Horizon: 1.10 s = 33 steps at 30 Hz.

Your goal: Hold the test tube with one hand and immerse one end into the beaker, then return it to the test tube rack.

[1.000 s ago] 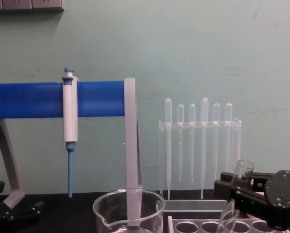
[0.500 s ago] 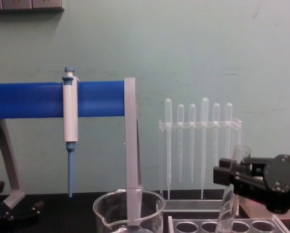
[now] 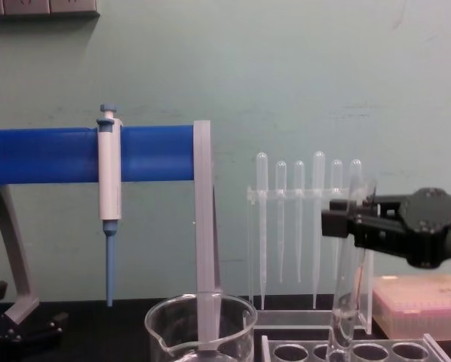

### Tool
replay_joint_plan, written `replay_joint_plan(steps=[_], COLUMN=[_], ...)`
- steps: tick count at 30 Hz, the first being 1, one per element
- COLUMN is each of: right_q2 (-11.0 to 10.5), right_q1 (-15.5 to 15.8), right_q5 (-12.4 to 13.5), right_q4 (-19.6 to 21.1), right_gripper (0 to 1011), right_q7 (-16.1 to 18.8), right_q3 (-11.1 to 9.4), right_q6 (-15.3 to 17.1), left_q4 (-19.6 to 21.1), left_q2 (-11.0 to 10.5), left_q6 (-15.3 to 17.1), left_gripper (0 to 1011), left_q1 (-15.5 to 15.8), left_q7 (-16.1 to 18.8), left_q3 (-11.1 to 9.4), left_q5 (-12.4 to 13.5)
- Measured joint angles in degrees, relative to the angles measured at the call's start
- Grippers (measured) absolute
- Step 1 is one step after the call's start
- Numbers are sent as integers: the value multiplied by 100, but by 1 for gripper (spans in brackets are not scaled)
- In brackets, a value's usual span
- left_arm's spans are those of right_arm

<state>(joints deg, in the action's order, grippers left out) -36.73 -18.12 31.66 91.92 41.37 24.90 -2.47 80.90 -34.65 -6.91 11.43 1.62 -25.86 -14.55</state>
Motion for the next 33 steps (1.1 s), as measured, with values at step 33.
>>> replay_joint_plan(steps=[33], right_q2=[-336], right_q1=[-798], right_q5=[528], right_q4=[618], right_gripper=[238], right_q7=[-219], right_q3=[215], right_q6=[809], left_q4=[0], left_q2=[0], left_q6=[0], left_gripper=[1000], left_q1=[0], left_q7=[0], left_q3=[0], left_q5=[0])
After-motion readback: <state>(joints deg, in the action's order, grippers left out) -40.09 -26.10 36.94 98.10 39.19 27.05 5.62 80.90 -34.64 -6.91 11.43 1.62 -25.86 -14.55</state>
